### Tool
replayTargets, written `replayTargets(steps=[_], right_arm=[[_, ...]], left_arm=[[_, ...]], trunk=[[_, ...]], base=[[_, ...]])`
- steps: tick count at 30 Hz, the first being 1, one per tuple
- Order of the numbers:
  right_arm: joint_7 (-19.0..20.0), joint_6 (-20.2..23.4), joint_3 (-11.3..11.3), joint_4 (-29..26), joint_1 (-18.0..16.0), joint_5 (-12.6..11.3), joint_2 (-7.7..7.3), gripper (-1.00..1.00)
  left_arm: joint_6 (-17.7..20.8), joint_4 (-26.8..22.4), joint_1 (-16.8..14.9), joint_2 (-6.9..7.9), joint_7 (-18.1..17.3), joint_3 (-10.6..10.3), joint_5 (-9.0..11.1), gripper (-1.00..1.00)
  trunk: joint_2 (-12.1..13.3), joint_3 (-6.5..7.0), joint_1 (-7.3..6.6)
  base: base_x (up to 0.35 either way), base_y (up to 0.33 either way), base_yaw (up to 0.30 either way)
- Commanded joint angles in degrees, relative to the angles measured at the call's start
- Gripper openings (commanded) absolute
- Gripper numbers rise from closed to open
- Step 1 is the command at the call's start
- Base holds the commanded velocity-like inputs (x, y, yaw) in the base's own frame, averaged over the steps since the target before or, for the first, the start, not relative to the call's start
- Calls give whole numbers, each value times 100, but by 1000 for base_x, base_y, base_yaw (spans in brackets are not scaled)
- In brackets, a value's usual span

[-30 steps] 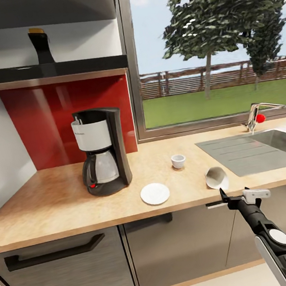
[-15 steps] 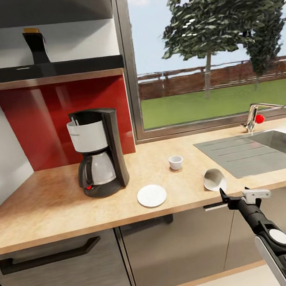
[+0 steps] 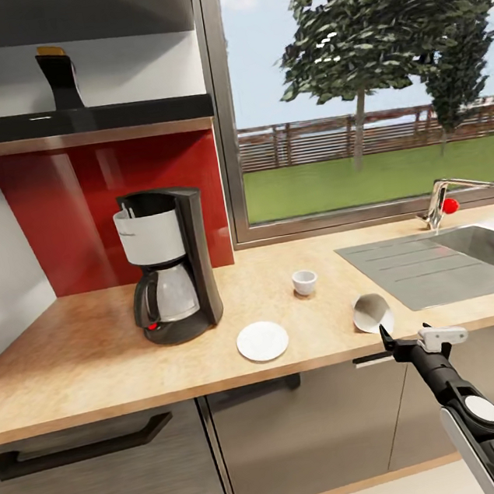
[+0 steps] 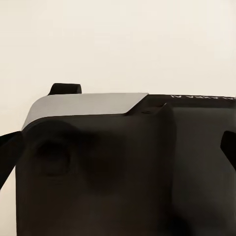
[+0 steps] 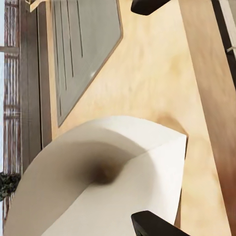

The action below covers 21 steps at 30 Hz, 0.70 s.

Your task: Set up a coffee station on the kitchen countertop: keep the coffee maker on the countertop, move the bottle of coffee from the kitchen shelf to the counter next to the coffee maker, place a paper coffee filter on top of the coffee maker, put the saucer next to the coffee maker with the coffee cup on the saucer, and place the electric kettle next to the coffee maker.

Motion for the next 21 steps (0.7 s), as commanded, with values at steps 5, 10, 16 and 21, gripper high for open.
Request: replayTargets(steps=[5, 10, 16, 21], right_arm=[[7, 16, 0, -5, -2, -59, -1, 100], [7, 29, 0, -5, -2, -60, -8, 100], [8, 19, 0, -5, -2, -60, -6, 100], [8, 13, -2, -5, -2, -60, -5, 100]], left_arm=[[-5, -2, -2, -3, 7, 19, 7, 100], [-5, -2, -2, -3, 7, 19, 7, 100], [-5, -2, -2, -3, 7, 19, 7, 100], [-5, -2, -2, -3, 6, 19, 7, 100]], trunk=[[-3, -6, 0], [-3, -6, 0], [-3, -6, 0], [-3, -6, 0]], base=[[2, 0, 0], [0, 0, 0], [12, 0, 0], [146, 0, 0]])
